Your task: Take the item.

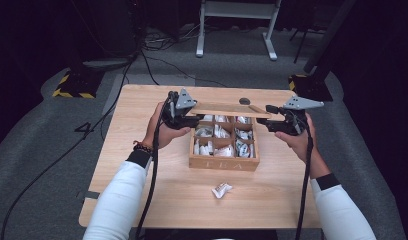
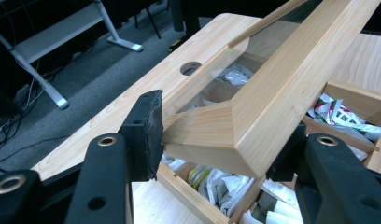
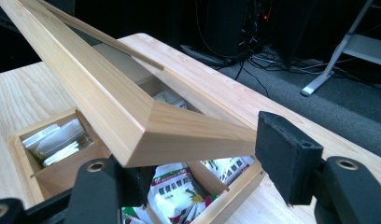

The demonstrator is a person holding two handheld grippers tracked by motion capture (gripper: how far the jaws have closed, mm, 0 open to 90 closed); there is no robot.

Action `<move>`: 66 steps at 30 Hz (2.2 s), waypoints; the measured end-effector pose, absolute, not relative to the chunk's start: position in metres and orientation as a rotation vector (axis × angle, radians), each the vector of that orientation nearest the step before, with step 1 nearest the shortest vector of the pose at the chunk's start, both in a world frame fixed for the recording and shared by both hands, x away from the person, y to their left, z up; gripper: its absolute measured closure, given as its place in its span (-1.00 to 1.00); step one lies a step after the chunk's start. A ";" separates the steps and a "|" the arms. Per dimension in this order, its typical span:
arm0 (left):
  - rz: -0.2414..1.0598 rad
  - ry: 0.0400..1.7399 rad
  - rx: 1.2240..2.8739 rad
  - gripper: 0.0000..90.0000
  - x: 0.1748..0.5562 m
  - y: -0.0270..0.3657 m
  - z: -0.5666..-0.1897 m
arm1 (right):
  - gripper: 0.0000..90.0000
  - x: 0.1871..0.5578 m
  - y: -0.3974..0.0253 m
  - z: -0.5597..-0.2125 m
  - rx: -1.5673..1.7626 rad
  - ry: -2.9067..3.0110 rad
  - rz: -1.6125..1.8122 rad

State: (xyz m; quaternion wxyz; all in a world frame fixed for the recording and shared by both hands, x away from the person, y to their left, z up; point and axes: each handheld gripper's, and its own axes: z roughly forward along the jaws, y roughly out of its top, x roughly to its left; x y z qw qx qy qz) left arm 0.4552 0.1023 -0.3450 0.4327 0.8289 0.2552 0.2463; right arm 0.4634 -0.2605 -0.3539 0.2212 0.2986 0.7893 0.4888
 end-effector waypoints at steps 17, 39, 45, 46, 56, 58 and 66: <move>0.625 0.619 2.114 -0.10 0.444 0.101 -0.357 | -0.15 0.452 -0.261 -0.366 0.808 2.241 1.298; 0.605 0.638 2.134 -0.17 0.427 0.106 -0.378 | -0.18 0.436 -0.268 -0.387 0.782 2.284 1.298; 0.602 0.626 2.148 -0.18 0.422 0.107 -0.380 | -0.18 0.433 -0.268 -0.391 0.776 2.296 1.287; 0.604 0.624 2.149 -0.19 0.422 0.107 -0.380 | -0.18 0.432 -0.268 -0.391 0.773 2.301 1.282; 0.596 0.612 2.167 -0.22 0.419 0.107 -0.385 | -0.20 0.423 -0.271 -0.393 0.751 2.313 1.325; 0.595 0.618 2.159 -0.23 0.418 0.107 -0.386 | -0.20 0.421 -0.271 -0.392 0.752 2.311 1.328; 0.588 0.613 2.188 -0.27 0.414 0.106 -0.393 | -0.22 0.416 -0.268 -0.396 0.741 2.344 1.312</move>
